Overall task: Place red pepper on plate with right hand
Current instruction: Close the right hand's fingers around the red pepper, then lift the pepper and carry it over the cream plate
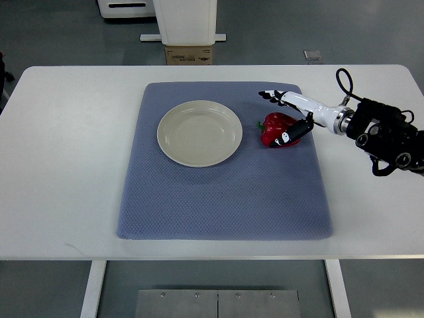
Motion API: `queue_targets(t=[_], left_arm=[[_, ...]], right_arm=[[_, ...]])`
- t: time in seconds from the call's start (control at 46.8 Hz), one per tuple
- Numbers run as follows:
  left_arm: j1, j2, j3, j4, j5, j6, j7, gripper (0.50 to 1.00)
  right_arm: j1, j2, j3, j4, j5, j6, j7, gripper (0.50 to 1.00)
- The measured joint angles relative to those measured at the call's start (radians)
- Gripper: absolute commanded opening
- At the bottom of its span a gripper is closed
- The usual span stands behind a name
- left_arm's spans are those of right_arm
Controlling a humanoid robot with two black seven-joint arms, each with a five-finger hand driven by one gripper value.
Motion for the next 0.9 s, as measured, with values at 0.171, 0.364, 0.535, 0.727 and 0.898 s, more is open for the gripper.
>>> queue_targets(t=[0.171, 0.364, 0.535, 0.727, 0.898], left_arm=[[0.000, 0.000, 0.000, 0.000, 0.000, 0.000, 0.000, 1.000], [-0.001, 0.000, 0.000, 0.000, 0.000, 0.000, 0.000, 1.000], [0.000, 0.000, 0.000, 0.000, -0.001, 0.000, 0.000, 1.000], [0.000, 0.000, 0.000, 0.000, 0.000, 0.000, 0.000, 1.000], [-0.001, 0.000, 0.000, 0.000, 0.000, 0.000, 0.000, 1.000]], right_arm=[[-0.003, 0.016, -0.029, -0.006, 0.000, -0.033, 0.001, 0.956], [-0.011, 0.030, -0.038, -0.018, 0.000, -0.035, 0.002, 0.924], [-0.012, 0.032, -0.039, -0.023, 0.000, -0.035, 0.001, 0.845], [-0.013, 0.031, -0.039, -0.040, 0.000, -0.035, 0.001, 0.703], [-0.013, 0.029, -0.039, -0.048, 0.000, -0.035, -0.003, 0.527]])
